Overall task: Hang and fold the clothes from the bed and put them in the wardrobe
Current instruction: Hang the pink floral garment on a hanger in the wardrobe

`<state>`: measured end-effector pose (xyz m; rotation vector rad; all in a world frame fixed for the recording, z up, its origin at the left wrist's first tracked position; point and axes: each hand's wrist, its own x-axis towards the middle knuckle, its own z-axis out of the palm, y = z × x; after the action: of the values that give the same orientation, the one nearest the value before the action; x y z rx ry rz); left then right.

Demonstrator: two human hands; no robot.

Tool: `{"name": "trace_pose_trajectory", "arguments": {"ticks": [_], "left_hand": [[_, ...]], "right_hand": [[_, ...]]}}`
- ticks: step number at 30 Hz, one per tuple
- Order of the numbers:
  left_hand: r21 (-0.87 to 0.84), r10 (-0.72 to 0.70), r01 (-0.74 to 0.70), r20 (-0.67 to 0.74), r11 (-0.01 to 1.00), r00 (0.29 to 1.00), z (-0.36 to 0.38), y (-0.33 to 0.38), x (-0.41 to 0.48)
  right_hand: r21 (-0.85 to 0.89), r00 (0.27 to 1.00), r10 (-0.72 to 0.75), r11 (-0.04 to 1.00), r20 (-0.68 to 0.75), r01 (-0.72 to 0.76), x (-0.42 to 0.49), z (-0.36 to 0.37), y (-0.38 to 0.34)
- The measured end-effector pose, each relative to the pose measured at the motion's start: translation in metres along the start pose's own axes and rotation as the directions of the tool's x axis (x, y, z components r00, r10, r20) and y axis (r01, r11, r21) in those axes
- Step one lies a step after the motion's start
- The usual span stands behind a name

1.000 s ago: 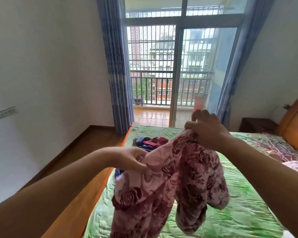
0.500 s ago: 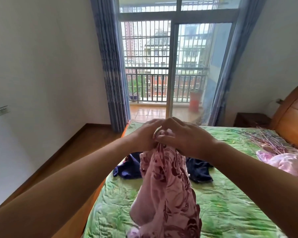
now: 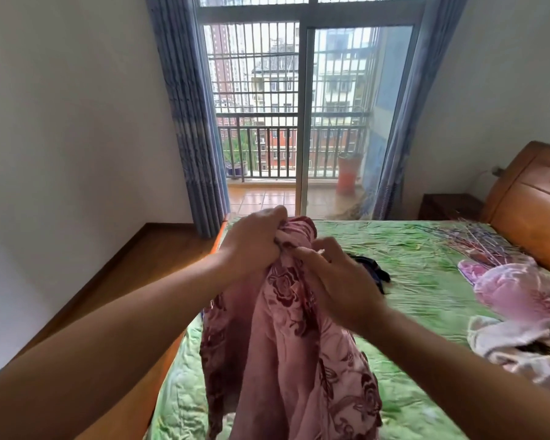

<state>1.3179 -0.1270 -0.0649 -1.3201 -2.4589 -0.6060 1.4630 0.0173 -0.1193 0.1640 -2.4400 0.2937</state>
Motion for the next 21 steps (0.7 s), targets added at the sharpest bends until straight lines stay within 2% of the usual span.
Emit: {"name": "trace_pose_trajectory", "arguments": {"ticks": [2,5,8,12,14,16,19,21], "left_hand": [[0.064,0.034,-0.032,-0.029,0.997,0.999,-0.008,0.004,0.001],[0.153,0.114,-0.099,-0.093,0.983,0.989,-0.024,0.003,0.0],[0.281,0.172,-0.124,-0.154,0.952,0.973,-0.043,-0.006,-0.006],[0.464,0.255,-0.137,-0.201,0.875,0.946,-0.059,-0.023,-0.016],[0.56,0.266,-0.126,-0.175,0.819,0.948,-0.067,-0.043,-0.022],[0.628,0.2,-0.087,-0.112,0.773,0.973,-0.073,-0.07,-0.03],[0.674,0.016,0.008,-0.03,0.738,0.999,-0.069,-0.11,-0.047],[0.657,-0.085,0.041,0.035,0.753,0.996,-0.057,-0.127,-0.061]], "right_hand": [[0.046,0.989,0.146,0.988,-0.021,-0.145,-0.019,0.027,-0.019],[0.022,0.982,0.189,0.982,-0.018,-0.189,-0.047,0.063,-0.018],[-0.096,0.975,0.221,0.971,0.028,-0.218,-0.066,0.082,0.003],[-0.229,0.929,0.359,0.915,0.093,-0.331,-0.066,0.093,0.022],[-0.293,0.91,0.386,0.897,0.152,-0.331,-0.057,0.09,0.037],[-0.327,0.904,0.395,0.887,0.166,-0.327,-0.041,0.081,0.052],[-0.378,0.92,0.386,0.864,0.07,-0.333,-0.003,0.058,0.063],[-0.414,0.935,0.356,0.851,0.0,-0.324,0.02,0.044,0.069]]}}
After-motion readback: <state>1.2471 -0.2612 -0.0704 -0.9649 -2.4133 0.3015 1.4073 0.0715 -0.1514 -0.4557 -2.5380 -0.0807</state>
